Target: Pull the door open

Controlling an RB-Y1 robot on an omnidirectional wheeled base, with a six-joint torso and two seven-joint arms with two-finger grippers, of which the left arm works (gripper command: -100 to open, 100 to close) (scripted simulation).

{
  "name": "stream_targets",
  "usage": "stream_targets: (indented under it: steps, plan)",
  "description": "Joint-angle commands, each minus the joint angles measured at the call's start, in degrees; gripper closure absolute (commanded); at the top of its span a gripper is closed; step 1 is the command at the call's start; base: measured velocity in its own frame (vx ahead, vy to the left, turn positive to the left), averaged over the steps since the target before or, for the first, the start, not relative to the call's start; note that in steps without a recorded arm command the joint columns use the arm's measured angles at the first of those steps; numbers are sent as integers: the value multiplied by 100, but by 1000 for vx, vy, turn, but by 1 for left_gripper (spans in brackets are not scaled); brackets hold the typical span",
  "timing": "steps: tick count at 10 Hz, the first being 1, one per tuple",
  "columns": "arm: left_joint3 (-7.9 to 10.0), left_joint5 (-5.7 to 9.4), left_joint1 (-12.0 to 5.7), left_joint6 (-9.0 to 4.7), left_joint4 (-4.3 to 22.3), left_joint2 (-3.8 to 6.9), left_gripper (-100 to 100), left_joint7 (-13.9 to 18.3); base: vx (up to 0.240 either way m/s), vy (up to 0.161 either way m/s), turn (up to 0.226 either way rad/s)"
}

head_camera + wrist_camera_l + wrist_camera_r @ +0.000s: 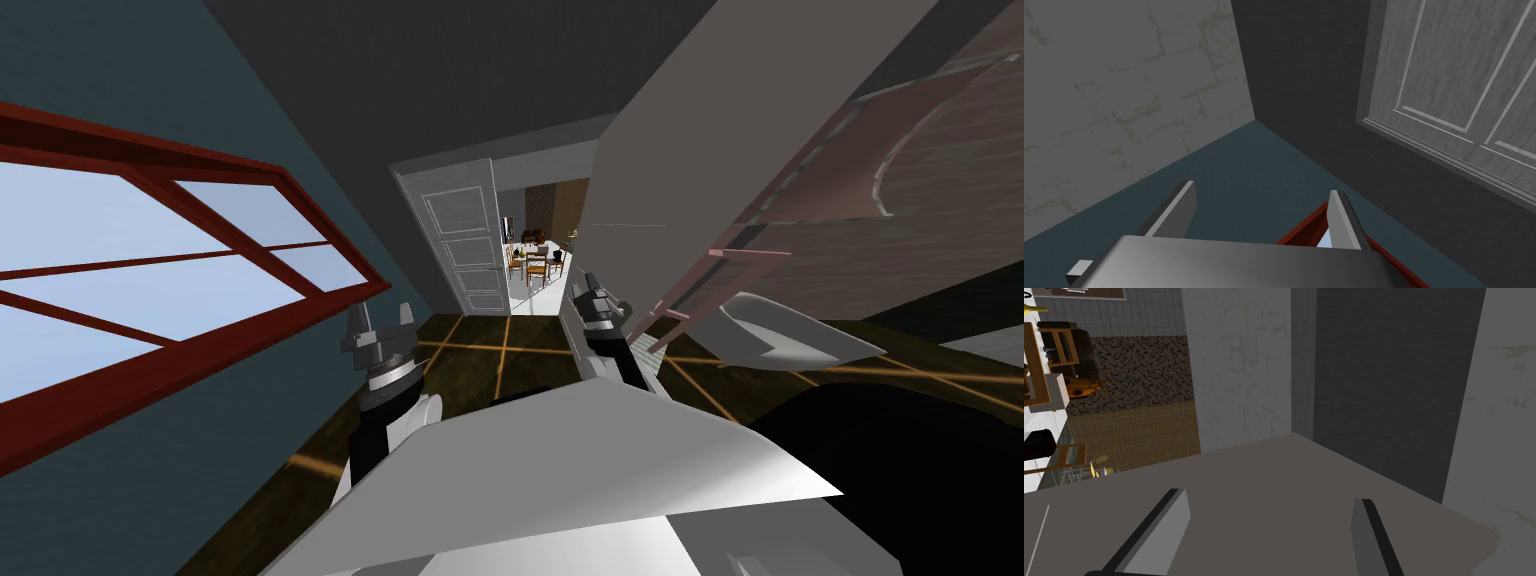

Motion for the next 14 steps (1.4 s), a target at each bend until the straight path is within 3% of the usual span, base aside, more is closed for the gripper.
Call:
stream_targets:
  steps: [1,7,14]
  plan:
    - [10,5,-84,32,178,76,-100,6,14,-11,-78]
    - [40,19,-349,133,740,277,-100,23,155,-3,-51]
    - [85,42,-754,287,1600,527,-100,51,114,-8,-63]
